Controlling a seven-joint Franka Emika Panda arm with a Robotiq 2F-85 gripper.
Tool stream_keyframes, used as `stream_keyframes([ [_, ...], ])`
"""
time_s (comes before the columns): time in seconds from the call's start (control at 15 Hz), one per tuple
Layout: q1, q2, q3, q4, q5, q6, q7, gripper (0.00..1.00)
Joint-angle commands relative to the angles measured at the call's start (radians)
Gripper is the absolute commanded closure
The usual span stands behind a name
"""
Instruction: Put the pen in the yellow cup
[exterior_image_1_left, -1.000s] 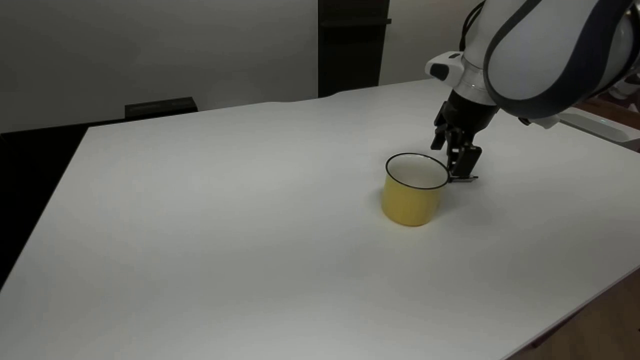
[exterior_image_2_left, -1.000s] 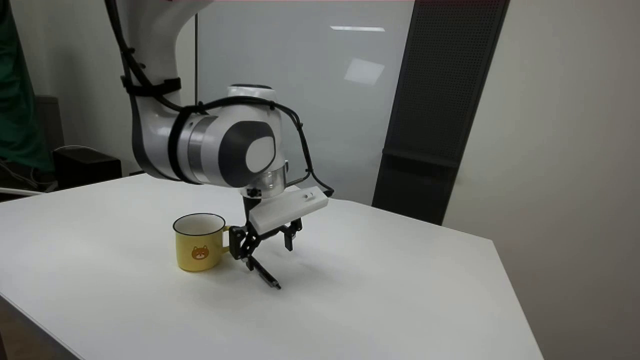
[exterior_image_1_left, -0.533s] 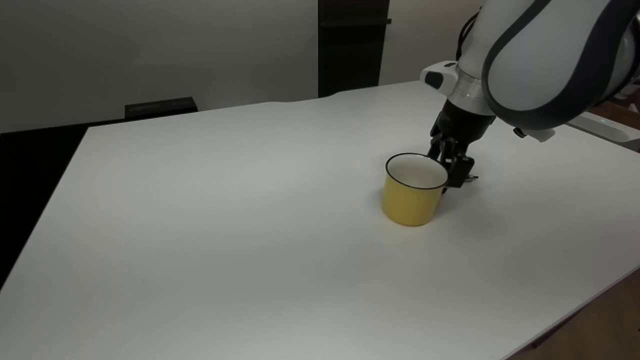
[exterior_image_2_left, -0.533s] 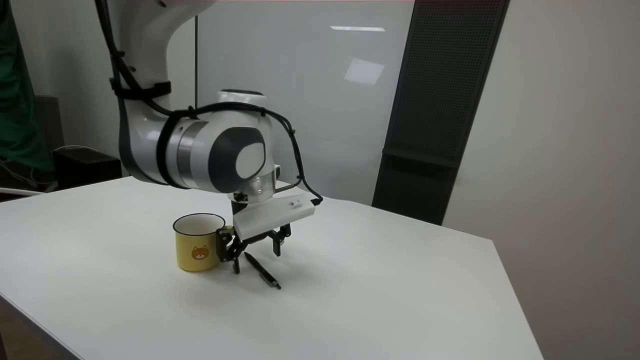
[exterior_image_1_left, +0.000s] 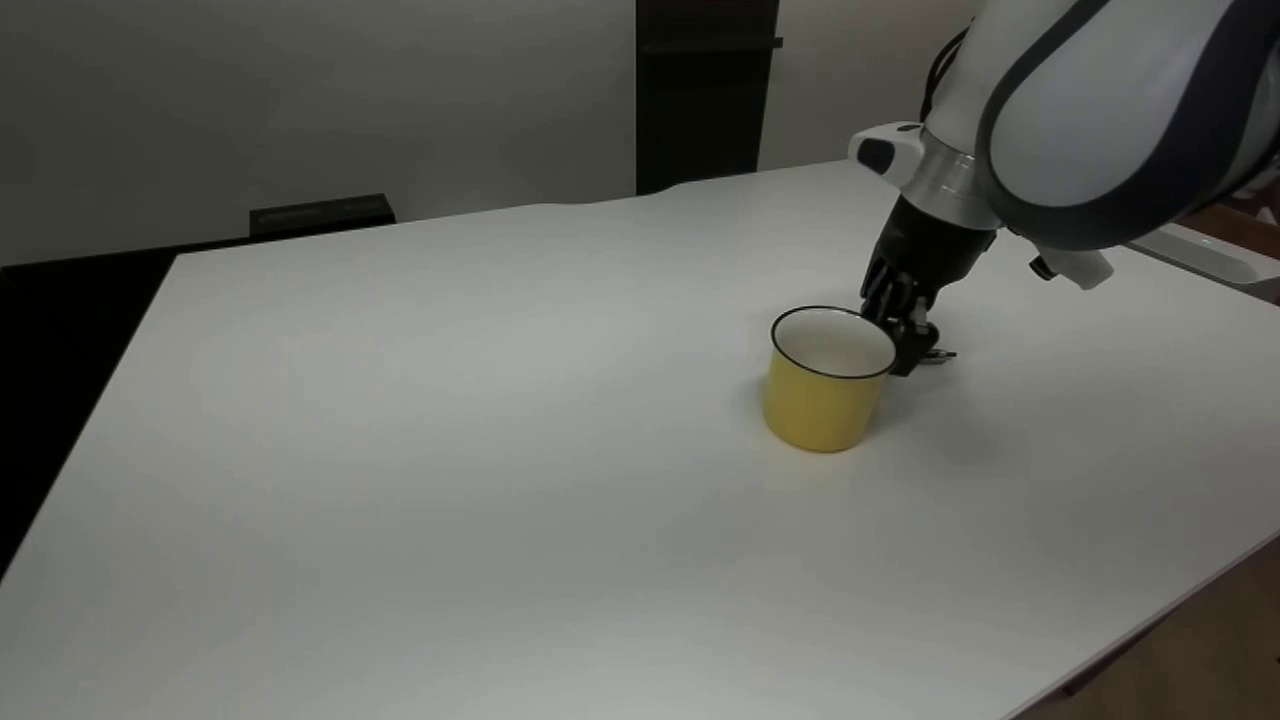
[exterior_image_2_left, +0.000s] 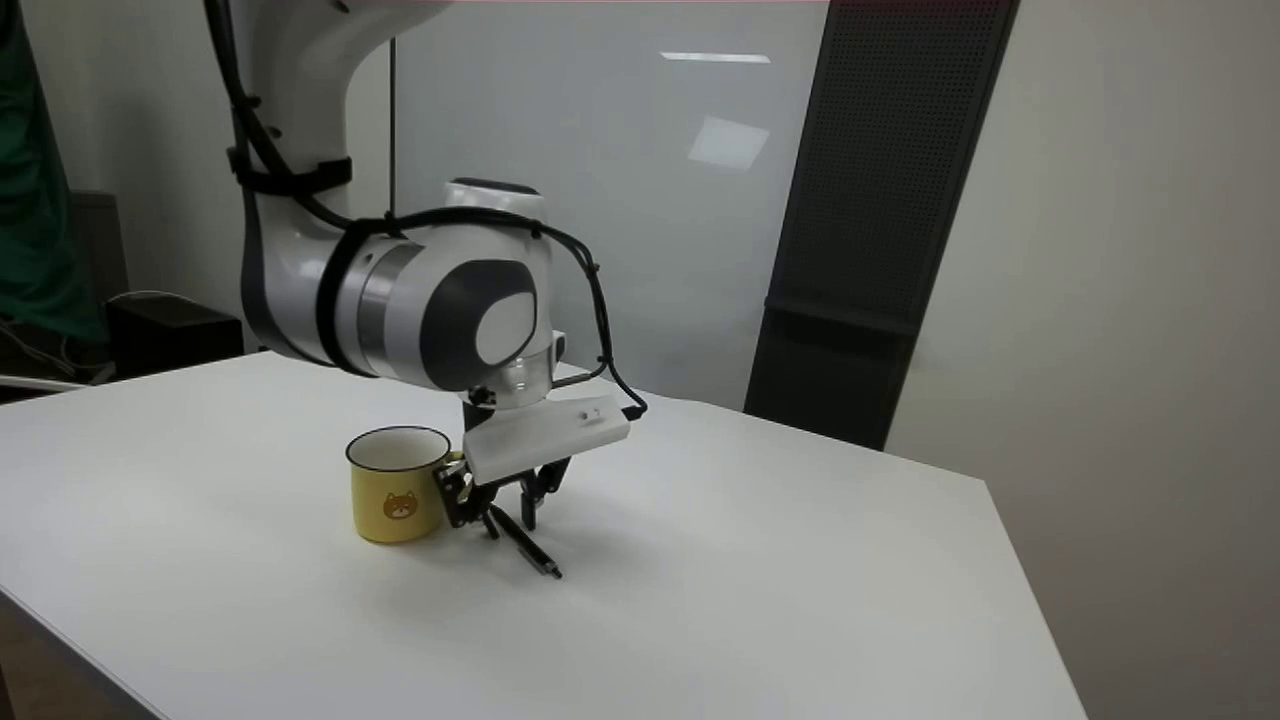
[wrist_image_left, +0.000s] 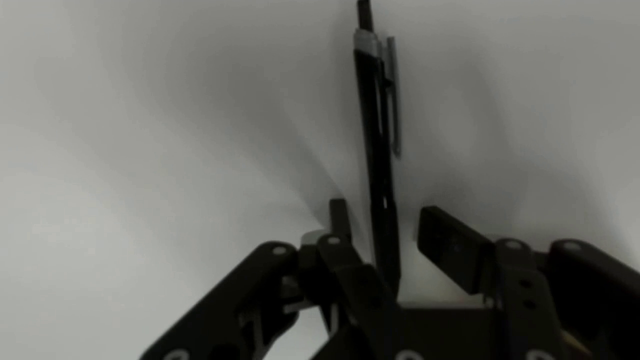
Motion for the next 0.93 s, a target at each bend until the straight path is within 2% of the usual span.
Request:
stream_keyframes([
  [0.0,-0.078,-0.024,0.06,-0.019,-0.026,-0.02,0.031,0.88],
  [0.13,-0.09,-0.042,0.062,-0.03,-0.025,-0.026,0.035,0.99],
  [0.4,-0.106,-0.081,0.061,-0.053,-0.021,-0.059,0.034,0.97],
  [0.53,-0.109,-0.122,0.062,-0.064,-0.017,-0.119,0.029,0.97],
  [0.6,-0.093,-0.153,0.048,-0.068,-0.014,-0.168,0.031,0.97],
  [0.73,-0.113,-0.227,0.081,-0.068,0.012,-0.313,-0.007,0.97],
  [0.87,-0.073,-0.308,0.065,-0.052,0.034,-0.485,-0.02,0.97],
])
